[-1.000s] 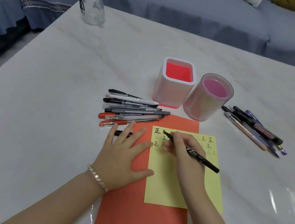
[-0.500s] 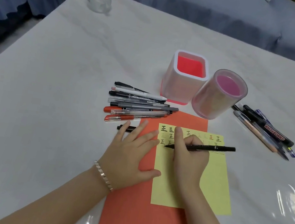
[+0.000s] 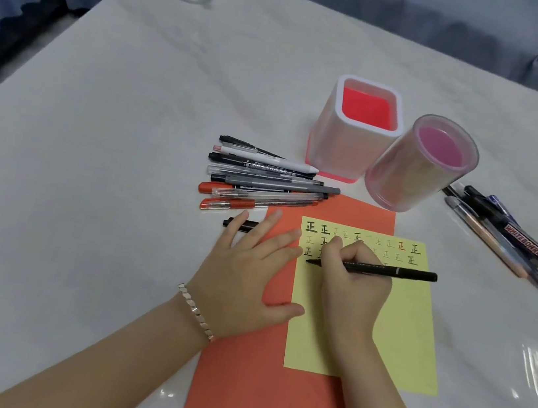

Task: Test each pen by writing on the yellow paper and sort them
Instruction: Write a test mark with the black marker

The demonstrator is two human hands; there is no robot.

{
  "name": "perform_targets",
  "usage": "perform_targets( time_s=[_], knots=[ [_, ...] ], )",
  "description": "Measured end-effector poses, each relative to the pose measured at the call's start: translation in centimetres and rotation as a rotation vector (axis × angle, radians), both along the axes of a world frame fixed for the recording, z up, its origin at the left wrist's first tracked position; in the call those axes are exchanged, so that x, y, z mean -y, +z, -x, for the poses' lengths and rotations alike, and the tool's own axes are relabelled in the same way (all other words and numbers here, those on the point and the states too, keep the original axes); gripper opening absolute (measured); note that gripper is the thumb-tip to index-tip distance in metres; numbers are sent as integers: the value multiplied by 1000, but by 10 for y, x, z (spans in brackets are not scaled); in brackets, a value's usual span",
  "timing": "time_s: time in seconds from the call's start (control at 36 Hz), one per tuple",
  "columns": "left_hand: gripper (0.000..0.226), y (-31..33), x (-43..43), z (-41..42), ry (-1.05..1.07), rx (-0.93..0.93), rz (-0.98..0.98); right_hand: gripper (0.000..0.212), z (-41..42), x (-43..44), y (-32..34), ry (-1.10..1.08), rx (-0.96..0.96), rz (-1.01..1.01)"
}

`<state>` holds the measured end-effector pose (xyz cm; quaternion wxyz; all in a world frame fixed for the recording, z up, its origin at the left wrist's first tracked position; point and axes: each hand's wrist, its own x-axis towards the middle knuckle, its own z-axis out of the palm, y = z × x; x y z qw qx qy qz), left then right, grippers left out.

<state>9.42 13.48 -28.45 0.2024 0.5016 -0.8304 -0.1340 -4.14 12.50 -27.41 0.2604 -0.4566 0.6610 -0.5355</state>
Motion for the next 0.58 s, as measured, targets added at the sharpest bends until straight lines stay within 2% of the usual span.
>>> perform_targets(
  time_s=[0.17,0.31,0.58],
  knots=[
    [70,0,0,0,5,-13,-8,35,0,0,0,15,25,8],
    [70,1,0,0,4,-25,-9,44,2,1,-3,27,-21,15],
    [70,0,0,0,6,-27,-10,31,1,0,-1,-24,-12,-2]
  ],
)
